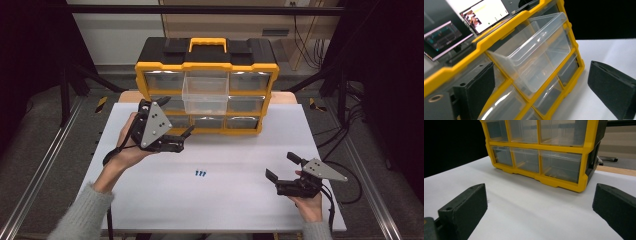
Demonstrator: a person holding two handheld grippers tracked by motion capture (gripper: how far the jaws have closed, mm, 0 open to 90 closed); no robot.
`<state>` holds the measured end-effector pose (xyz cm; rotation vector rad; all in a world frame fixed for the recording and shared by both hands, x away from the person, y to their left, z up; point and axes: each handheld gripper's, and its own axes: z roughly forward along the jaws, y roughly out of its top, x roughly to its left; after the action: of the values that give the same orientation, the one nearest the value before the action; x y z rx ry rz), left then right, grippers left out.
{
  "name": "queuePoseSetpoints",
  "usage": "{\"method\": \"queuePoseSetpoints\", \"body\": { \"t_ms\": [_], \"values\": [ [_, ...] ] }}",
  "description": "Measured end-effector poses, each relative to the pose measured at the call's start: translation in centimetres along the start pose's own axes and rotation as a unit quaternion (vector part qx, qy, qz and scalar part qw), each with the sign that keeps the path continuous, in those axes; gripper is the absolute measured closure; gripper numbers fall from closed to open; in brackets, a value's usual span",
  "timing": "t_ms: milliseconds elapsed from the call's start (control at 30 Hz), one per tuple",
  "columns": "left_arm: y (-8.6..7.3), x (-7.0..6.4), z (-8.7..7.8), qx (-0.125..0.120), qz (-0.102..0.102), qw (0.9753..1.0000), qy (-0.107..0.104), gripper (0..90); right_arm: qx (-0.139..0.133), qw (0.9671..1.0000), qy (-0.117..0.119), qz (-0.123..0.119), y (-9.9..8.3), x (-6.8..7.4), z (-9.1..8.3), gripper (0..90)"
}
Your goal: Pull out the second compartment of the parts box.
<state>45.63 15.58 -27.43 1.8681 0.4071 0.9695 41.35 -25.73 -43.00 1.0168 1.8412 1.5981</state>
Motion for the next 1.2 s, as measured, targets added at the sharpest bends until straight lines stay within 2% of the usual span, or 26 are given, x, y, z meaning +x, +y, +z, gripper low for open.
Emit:
{"method": "queuePoseSetpoints", "body": {
  "t_ms": [67,133,233,433,500,533,600,633,700,933,1000,1200],
  "values": [
    [-0.4,0.3,-0.3,0.004,-0.016,0.9999,-0.002,5.2,0.001,1.0000,-0.002,-0.005,0.0,0.0,0.0,0.4],
    [-1.0,0.5,-0.7,0.004,-0.036,0.9992,-0.014,4.6,0.000,1.0000,-0.002,-0.007,0.0,-0.1,0.0,0.4],
    [-1.8,0.7,-1.1,0.009,-0.050,0.9985,-0.019,3.8,0.001,0.9999,-0.003,-0.010,0.0,-0.1,0.0,0.4],
    [-3.6,1.3,-1.9,0.006,-0.087,0.9961,-0.011,2.3,-0.001,0.9999,-0.003,-0.014,-0.1,-0.1,0.0,0.4],
    [-4.2,1.4,-2.2,0.005,-0.096,0.9953,-0.006,1.8,0.002,1.0000,-0.005,-0.007,0.0,-0.1,0.0,0.4],
    [-4.4,1.4,-2.3,0.005,-0.101,0.9948,-0.005,1.8,0.000,0.9999,-0.004,-0.014,-0.1,-0.1,0.1,0.4],
    [-5.1,1.4,-2.4,0.007,-0.106,0.9944,-0.003,1.5,0.001,0.9998,-0.003,-0.020,-0.1,-0.2,0.0,0.4],
    [-5.4,1.4,-2.5,0.010,-0.106,0.9944,0.001,1.3,0.003,1.0000,-0.004,-0.005,-0.1,0.0,0.1,0.4],
    [-6.0,1.4,-2.7,0.012,-0.113,0.9935,0.003,1.2,0.005,1.0000,-0.004,-0.003,-0.1,0.1,0.0,0.4],
    [-8.2,1.2,-3.3,0.025,-0.135,0.9904,0.016,1.2,0.006,1.0000,-0.004,-0.006,-0.1,0.1,0.1,0.4],
    [-8.9,1.1,-3.4,0.022,-0.141,0.9897,0.014,1.2,0.008,0.9999,-0.004,-0.006,-0.1,0.0,0.2,0.4],
    [-10.9,0.4,-3.4,0.035,-0.159,0.9866,0.011,1.2,0.006,0.9999,-0.003,-0.011,-0.2,0.0,0.3,0.4]
  ]
}}
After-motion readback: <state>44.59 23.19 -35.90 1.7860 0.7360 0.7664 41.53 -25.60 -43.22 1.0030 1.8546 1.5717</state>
